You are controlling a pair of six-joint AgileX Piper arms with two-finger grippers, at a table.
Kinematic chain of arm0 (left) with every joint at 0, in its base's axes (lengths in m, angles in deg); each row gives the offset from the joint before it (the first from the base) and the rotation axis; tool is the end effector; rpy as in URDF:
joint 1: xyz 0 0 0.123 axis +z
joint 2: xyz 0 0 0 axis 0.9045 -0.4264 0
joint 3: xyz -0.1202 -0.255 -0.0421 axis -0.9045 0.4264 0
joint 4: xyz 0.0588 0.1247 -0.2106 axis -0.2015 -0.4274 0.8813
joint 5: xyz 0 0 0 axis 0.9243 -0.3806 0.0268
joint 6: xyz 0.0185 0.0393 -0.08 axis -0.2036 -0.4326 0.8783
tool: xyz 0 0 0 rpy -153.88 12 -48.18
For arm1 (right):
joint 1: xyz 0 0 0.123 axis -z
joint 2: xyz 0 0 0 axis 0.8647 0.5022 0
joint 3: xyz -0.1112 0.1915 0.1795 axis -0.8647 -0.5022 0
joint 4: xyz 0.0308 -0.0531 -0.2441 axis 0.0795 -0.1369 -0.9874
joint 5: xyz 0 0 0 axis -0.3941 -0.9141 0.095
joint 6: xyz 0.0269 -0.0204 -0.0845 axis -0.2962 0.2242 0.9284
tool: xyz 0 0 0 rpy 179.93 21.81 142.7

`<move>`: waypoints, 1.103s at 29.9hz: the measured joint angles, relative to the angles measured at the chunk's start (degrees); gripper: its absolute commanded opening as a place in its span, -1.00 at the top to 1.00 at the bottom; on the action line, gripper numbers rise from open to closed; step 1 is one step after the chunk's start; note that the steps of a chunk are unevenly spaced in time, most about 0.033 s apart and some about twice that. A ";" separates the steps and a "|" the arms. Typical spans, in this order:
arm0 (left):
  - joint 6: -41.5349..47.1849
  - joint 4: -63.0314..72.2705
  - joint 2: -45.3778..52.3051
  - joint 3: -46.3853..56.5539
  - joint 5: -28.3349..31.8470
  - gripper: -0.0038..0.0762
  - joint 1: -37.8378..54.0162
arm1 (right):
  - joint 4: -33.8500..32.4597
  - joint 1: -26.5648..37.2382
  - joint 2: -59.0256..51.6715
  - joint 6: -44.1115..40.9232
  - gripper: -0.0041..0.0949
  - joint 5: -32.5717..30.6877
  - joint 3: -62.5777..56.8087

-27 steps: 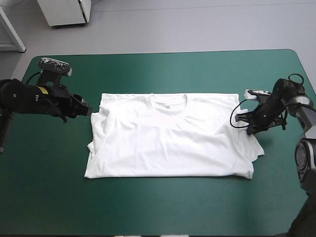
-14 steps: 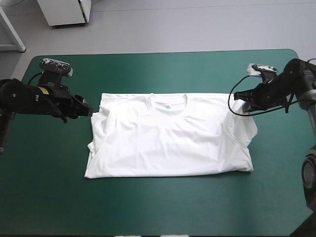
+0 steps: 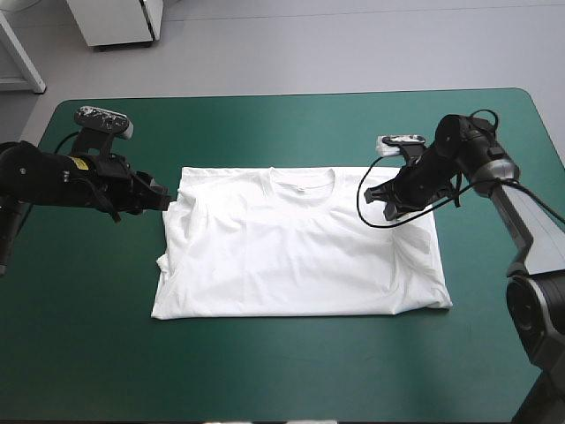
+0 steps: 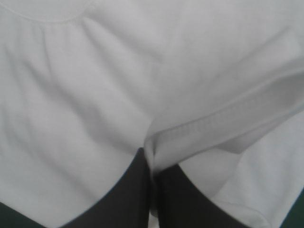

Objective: Fold the cloth

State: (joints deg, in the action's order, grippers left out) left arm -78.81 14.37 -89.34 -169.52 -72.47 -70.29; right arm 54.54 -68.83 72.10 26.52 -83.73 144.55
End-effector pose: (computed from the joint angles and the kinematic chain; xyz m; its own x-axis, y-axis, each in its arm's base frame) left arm 0.2345 -0.0491 0.4347 -0.7198 0.2734 -0.6381 0.4273 0.8989 -0.0969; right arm 0.3643 0.0838 0.2887 -0.9405 -0.2380 -0.2425 -0.2988 0.9191 0.2569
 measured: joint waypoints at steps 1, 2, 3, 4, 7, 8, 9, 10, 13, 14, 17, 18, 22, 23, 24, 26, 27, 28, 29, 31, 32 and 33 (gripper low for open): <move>-0.05 0.00 0.23 0.00 0.00 0.21 0.00 | 0.05 -0.32 0.90 -0.22 0.94 0.00 0.00; -0.12 0.06 0.39 0.00 0.00 0.21 0.00 | 0.05 -0.47 1.45 -0.25 0.93 0.00 0.00; -0.12 0.06 0.72 0.00 0.00 0.21 0.00 | 0.05 -0.58 2.04 -0.31 0.91 0.00 0.00; -0.12 0.06 0.99 0.00 0.00 0.21 0.00 | 0.05 -0.58 2.56 -0.31 0.87 0.00 0.00; -0.43 0.06 1.52 -0.07 -0.05 0.21 0.00 | 0.05 -0.58 3.76 -0.46 0.63 0.00 0.00; -0.51 0.06 1.59 -0.06 -0.05 0.21 0.00 | 0.11 -0.58 3.99 -0.46 0.52 0.06 0.00; -0.49 0.06 1.64 -0.06 -0.05 0.21 0.00 | 0.28 -0.58 4.12 -0.41 0.39 0.06 0.00; -0.53 0.06 1.64 -0.06 -0.05 0.21 0.00 | 0.47 -0.58 4.21 -0.42 0.28 0.06 0.00; -0.53 0.06 1.64 -0.06 -0.05 0.21 0.00 | 0.85 -0.58 4.21 -0.42 -0.11 0.06 0.00; -0.53 0.06 1.64 -0.06 -0.05 0.21 0.00 | 1.02 -0.58 4.21 -0.42 -0.21 0.06 0.00; -0.98 0.06 1.96 -0.06 -0.05 0.21 0.00 | 1.15 -0.58 4.21 -0.42 -0.31 0.06 0.05; -1.40 -0.08 2.02 -0.06 -0.05 0.21 0.00 | 0.87 -0.58 4.21 -0.47 -0.31 0.06 0.06; -1.98 -2.24 3.04 -0.06 -0.05 0.21 0.00 | -3.49 -0.58 2.95 -1.14 -0.31 0.06 0.18; -1.98 -2.90 3.46 -0.06 -0.05 0.21 0.00 | -5.80 -0.52 2.21 -1.64 -0.31 0.06 0.31; -1.98 -3.24 3.98 -0.06 -0.05 0.21 0.00 | -7.23 -0.29 1.48 -2.08 -0.31 0.06 0.43; -1.92 -4.03 5.20 -0.06 -0.05 0.21 0.00 | -9.04 0.75 -0.64 -2.62 -0.31 0.04 0.49; -1.82 -4.24 5.65 -0.06 -0.05 0.21 0.00 | -9.23 1.35 -1.71 -2.73 -0.31 -0.01 0.49; -1.59 -4.52 6.26 -0.06 -0.05 0.21 0.00 | -9.36 2.12 -2.77 -2.80 -0.31 -0.01 0.49; -1.21 -4.75 6.86 -0.10 -0.05 0.21 0.00 | -9.50 2.88 -3.84 -2.94 -0.31 -0.06 0.49; -0.58 -5.00 7.87 -0.10 -0.05 0.21 0.00 | -9.66 3.96 -5.80 -3.23 -0.31 -0.12 0.49; -0.15 -5.07 8.35 -0.10 -0.05 0.21 0.00 | -9.66 4.36 -7.03 -3.37 -0.31 -0.20 0.22; 0.42 -5.07 8.73 -0.10 -0.05 0.21 0.00 | -9.66 4.56 -8.11 -3.43 -0.31 -0.08 -0.23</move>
State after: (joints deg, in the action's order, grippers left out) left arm -78.39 9.31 -80.61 -169.62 -72.52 -70.29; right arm 44.88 -64.26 63.99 23.09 -83.81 144.32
